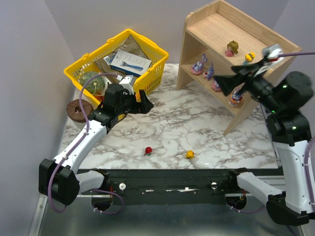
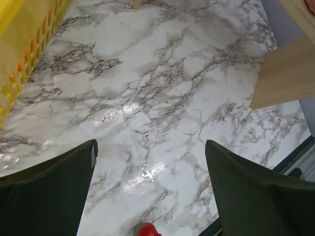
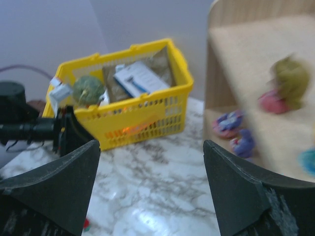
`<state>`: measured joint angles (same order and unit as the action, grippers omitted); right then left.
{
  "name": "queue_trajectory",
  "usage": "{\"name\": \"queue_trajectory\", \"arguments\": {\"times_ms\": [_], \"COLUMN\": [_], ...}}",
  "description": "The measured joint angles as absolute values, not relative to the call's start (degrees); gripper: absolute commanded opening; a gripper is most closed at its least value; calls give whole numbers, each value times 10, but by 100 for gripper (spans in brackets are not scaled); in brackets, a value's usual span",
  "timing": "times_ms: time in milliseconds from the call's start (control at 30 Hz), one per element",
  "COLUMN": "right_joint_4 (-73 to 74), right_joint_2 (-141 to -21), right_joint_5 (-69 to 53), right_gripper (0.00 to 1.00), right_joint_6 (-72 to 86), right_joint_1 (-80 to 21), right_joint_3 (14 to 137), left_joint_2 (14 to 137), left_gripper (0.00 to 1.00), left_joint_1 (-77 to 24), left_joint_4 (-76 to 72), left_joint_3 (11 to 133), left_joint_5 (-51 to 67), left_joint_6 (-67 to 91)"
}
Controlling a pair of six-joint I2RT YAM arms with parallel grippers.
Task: Place and organize the plastic toys onto the shelf
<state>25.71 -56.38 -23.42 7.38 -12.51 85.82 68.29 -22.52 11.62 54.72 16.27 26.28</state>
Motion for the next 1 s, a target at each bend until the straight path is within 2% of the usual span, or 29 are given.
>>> {"name": "queue_trajectory", "arguments": {"times_ms": [133,333,567,600,667,867,1000], "right_joint_4": [270,264,183,171,147,127,116], "right_joint_2": [-552,-552,-651,-676,-735,-885,-946], "right_joint_5": [-204,-171,-152,-153,-159,-206,-216], "right_gripper": [93,92,94,99,100,100,100], "right_joint_6": [60,84,74,63,32,-49,-90], "right_joint_1": [-244,-332,-472,-489,-517,-552,-567], "right_joint_3": [734,575,535,531,531,545,571], "left_joint_2": [682,670,585,575,543,443,429], "left_gripper": [99,99,99,99,99,99,99], "left_joint_1": [-225,-233,-253,-253,-253,-253,-253], "left_joint_4": [141,210,277,280,285,291,295], "left_joint_3": [543,496,424,424,425,431,449], "left_joint_5": [149,116,40,29,-2,-63,-83], "left_joint_6": [284,330,391,396,406,404,394]}}
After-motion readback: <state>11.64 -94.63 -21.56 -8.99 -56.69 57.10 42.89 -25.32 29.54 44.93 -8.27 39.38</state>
